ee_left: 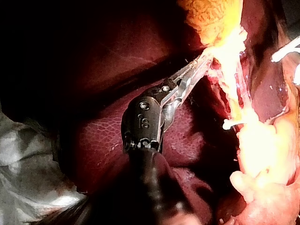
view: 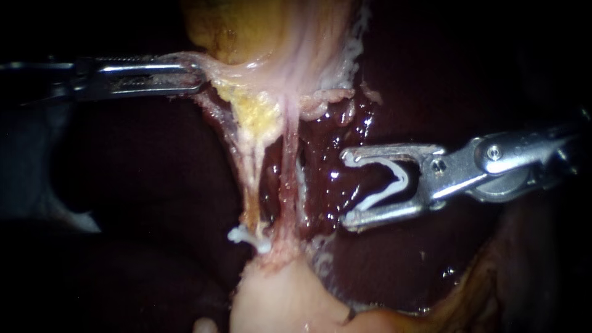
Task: Clipping second clip left tube
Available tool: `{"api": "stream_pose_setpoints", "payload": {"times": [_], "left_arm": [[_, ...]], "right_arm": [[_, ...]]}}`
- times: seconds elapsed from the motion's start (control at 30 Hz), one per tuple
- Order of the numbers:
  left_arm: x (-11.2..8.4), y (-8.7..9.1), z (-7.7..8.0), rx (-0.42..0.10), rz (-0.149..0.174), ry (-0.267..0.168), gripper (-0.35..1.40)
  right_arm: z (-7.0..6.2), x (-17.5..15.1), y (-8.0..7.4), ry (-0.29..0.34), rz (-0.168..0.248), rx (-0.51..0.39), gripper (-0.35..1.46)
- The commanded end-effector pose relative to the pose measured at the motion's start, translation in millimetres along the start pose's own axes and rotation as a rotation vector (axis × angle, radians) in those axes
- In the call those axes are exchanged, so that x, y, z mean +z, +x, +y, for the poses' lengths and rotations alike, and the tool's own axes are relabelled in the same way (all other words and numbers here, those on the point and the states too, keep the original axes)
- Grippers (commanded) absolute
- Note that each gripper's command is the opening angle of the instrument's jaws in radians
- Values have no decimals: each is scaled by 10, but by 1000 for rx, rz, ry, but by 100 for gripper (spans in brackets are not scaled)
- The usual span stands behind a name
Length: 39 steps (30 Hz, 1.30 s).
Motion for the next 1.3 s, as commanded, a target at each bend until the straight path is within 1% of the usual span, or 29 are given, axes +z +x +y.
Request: {"api": "stream_pose_setpoints", "payload": {"times": [0.03, 0.13, 0.2, 0.33, 0.4, 0.43, 0.47, 0.53, 0.63, 0.67, 0.73, 0.87, 1.0, 1.17, 1.3], "left_arm": [[-1, 0, 0, 1, 0, 0, -35], [-7, 3, 3, -2, -2, -4, -35], [-16, 12, 5, -7, -6, -10, -35], [-41, 36, 10, -24, 23, -7, -35], [-55, 47, 15, -33, 34, -7, -35], [-60, 51, 18, -42, 40, -5, -35], [-65, 54, 21, -40, 46, -6, -35], [-71, 56, 25, -36, 46, -4, -35], [-73, 54, 28, -36, 46, -3, -35], [-73, 53, 28, -36, 46, -2, -35], [-73, 53, 28, -36, 47, -2, -35], [-73, 52, 29, -35, 47, -2, -35], [-74, 51, 31, -36, 47, -1, -35], [-74, 51, 33, -36, 48, 1, -35], [-74, 51, 34, -36, 48, 1, -35]], "right_arm": [[0, 0, 0, 0, 0, 1, 50], [0, 0, 0, 0, 0, 1, 50], [0, 0, 0, 0, 0, 1, 50], [-1, 0, 1, 3, 1, 1, 50], [-2, 1, 1, 6, 1, 0, 50], [-2, 1, 2, 6, 1, 0, 50], [-2, 2, 2, 9, 2, 0, 50], [-4, 4, 4, 14, 4, 0, 50], [-7, 13, 7, 26, 8, -2, 50], [-8, 19, 9, 29, 9, -9, 50], [-11, 31, 9, 43, 17, 5, 50], [-17, 65, 6, 66, 24, 28, 50], [-20, 95, 4, 89, 31, 54, 50], [-15, 121, 3, 103, 34, 77, 50], [-9, 136, -3, 101, 33, 89, 50]]}}
